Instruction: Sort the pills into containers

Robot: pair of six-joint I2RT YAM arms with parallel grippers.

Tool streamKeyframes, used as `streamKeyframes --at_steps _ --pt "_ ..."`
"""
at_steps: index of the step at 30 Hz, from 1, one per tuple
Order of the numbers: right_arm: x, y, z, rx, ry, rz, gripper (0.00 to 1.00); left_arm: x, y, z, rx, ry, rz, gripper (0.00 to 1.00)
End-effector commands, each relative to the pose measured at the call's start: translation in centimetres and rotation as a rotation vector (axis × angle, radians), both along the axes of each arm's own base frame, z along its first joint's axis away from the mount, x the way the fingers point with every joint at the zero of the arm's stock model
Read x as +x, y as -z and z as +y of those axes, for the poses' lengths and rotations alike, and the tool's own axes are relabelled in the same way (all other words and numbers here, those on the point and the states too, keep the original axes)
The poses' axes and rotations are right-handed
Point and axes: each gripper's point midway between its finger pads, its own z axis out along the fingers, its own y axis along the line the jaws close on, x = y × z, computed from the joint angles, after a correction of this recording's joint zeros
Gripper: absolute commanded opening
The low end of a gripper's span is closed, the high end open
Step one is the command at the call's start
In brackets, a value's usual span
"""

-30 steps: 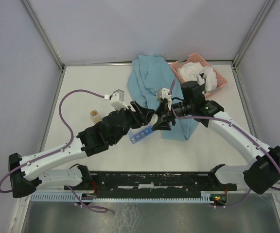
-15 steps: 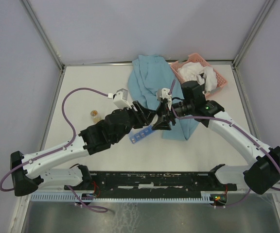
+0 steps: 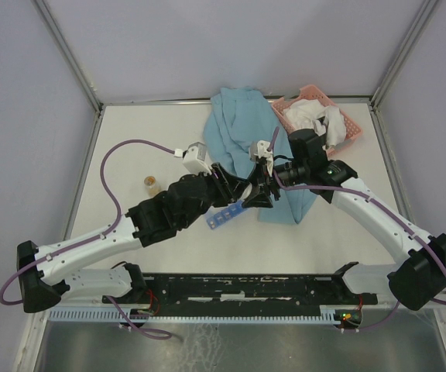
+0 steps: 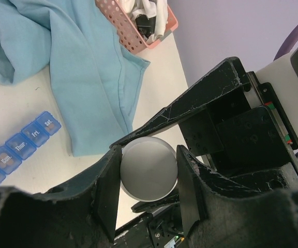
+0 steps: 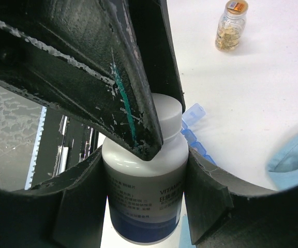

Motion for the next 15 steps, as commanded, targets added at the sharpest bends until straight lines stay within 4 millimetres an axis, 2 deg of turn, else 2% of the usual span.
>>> streamKeyframes --at_steps 1,3,5,7,10,15 --pt "0.0 -3.1 0.4 0.06 -0.026 -0.068 0.09 -0.9 -1.9 -1.0 0.019 0.117 -0.108 0.18" --pt "-0.3 -3.4 0.5 0.072 -0.036 -0.061 0.09 -2.2 -1.9 -1.6 0.042 0.236 -0.191 0.15" --pt "-0.6 -3.7 0.5 0.085 -0.049 -0.049 0.09 -3.9 -2.6 -2.2 0.033 0.383 -0.324 0.12" --pt "-1.0 -4.1 0.6 0.1 -0.063 -0.032 0.09 -5.5 -3.0 -2.1 0.029 0.515 -0.432 0.08" --pt "-1.4 -4.4 0.8 0.12 -0.079 -0.01 0.09 -6.4 -2.7 -1.3 0.072 0.667 -0.528 0.03" --pt "-1.7 -4.7 0.9 0.137 -0.098 0.013 0.09 -7.7 -1.7 -1.3 0.117 0.864 -0.666 0.03"
